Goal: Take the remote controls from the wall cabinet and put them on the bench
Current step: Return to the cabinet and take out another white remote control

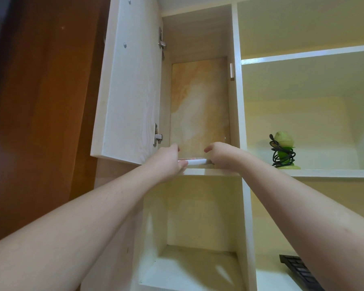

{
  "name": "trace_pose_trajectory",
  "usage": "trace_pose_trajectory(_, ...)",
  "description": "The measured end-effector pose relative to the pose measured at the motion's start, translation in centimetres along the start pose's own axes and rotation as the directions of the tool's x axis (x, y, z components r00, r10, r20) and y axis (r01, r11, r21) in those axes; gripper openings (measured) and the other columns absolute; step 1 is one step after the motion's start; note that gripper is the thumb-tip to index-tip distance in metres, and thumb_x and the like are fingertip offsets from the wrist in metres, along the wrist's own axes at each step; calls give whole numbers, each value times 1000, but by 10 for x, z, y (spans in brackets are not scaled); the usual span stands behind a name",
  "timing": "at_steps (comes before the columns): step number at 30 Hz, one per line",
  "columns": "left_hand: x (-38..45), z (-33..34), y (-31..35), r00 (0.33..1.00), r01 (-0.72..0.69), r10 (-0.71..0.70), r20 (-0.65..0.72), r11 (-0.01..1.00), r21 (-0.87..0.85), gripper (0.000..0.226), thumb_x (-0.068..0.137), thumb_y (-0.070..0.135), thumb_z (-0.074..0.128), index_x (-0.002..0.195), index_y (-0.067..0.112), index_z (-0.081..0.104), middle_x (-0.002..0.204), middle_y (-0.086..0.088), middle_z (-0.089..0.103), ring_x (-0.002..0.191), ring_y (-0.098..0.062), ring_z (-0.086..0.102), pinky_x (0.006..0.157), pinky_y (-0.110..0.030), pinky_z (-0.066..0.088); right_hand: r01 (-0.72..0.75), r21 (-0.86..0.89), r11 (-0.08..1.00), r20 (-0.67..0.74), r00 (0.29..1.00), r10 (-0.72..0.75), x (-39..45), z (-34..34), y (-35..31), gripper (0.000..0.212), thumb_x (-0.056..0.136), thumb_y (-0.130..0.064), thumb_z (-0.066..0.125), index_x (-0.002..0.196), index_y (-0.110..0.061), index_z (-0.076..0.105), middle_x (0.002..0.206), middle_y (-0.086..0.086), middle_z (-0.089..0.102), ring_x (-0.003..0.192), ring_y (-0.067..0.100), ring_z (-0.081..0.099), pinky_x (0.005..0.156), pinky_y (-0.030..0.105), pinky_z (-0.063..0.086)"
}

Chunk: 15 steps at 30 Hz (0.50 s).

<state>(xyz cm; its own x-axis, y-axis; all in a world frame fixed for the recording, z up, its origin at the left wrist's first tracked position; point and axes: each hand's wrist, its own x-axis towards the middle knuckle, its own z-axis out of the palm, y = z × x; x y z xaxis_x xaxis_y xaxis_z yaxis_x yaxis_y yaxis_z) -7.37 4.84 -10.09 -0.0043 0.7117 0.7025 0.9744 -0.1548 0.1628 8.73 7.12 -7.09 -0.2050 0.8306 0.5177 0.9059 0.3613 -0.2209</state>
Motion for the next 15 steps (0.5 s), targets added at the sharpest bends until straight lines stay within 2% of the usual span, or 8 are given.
trace_pose_trajectory(2, -2, -3, 2, 998, -24, 23, -55, 999, -24, 56, 94, 43, 54, 139, 14, 37, 122, -10, 60, 103, -26, 59, 72, -32, 43, 16, 20, 1000, -39, 999, -15, -3, -3, -2, 50, 96, -1, 37, 145, -14, 38, 141, 7, 48, 121, 25, 52, 87, 28, 43)
trace_pose_trajectory(5, -7, -12, 5, 993, -54, 46, -112, 996, -67, 58, 92, 45, 57, 137, 15, 38, 120, -9, 61, 105, -24, 58, 74, -32, 43, 37, 75, 997, -93, 995, -30, -7, -9, -3, 52, 95, 0, 35, 145, -15, 38, 139, 8, 49, 115, 25, 55, 75, 28, 41)
trace_pose_trajectory(10, -18, -30, 6, 982, -66, 33, -185, 983, -173, 60, 87, 50, 62, 135, 21, 43, 123, -4, 60, 99, -17, 58, 79, -30, 48, 97, 181, 979, -201, 978, -60, -14, -25, 1, 52, 92, -2, 40, 142, -18, 41, 135, 6, 52, 103, 21, 55, 75, 28, 44)
trace_pose_trajectory(15, -31, -40, 12, 967, -138, 55, -248, 934, -331, 58, 84, 43, 69, 134, 23, 47, 108, 5, 59, 95, -12, 59, 81, -23, 46, 151, 336, 930, -266, 962, -60, -28, -42, 12, 53, 92, 0, 32, 140, -20, 42, 133, 6, 53, 89, 21, 56, 63, 27, 45)
